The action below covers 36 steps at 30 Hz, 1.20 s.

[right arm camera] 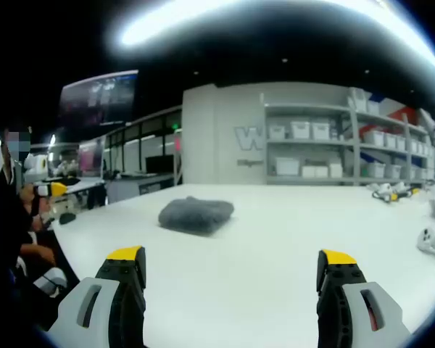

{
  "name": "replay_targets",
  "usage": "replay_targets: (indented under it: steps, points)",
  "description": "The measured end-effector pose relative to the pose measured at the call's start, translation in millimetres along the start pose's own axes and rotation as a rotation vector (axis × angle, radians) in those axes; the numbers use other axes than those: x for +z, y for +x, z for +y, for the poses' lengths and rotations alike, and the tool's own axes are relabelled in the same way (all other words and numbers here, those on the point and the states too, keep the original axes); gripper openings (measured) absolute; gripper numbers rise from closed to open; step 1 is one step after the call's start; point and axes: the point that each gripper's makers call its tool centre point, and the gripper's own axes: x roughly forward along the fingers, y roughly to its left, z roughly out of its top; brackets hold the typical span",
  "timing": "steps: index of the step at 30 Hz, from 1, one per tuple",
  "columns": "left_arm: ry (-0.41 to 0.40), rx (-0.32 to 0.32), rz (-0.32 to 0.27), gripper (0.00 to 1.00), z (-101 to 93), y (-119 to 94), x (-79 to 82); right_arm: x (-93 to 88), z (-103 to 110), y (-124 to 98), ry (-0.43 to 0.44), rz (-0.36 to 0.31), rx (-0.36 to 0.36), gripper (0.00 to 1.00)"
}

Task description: Open the folded towel by lifting each exposed corner and separating the folded layers until the towel lies flat within the target outline without major curled edges

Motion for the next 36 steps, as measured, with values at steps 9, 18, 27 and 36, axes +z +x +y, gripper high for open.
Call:
replay_targets:
  steps: [9,18,27,36]
  points:
    - [-0.005,-0.014,0.01,0.95,-4.7,5,-4.0,-1.2,-3,1,0.004,0.004,-0.005,1.0]
    - [-0.023,-0.031,0.027,0.95,-6.1,21,-5.6,1.3,-9,10,0.01,0.02,0.0,1.0]
    - [-0.071,-0.079,0.038,0.96,-9.1,36,0.4,9.3,-18,23,0.036,0.036,-0.017,1.0]
    - [-0.084,-0.071,0.048,0.96,4.5,49,5.4,17.9,-22,42,0.046,0.045,-0.011,1.0]
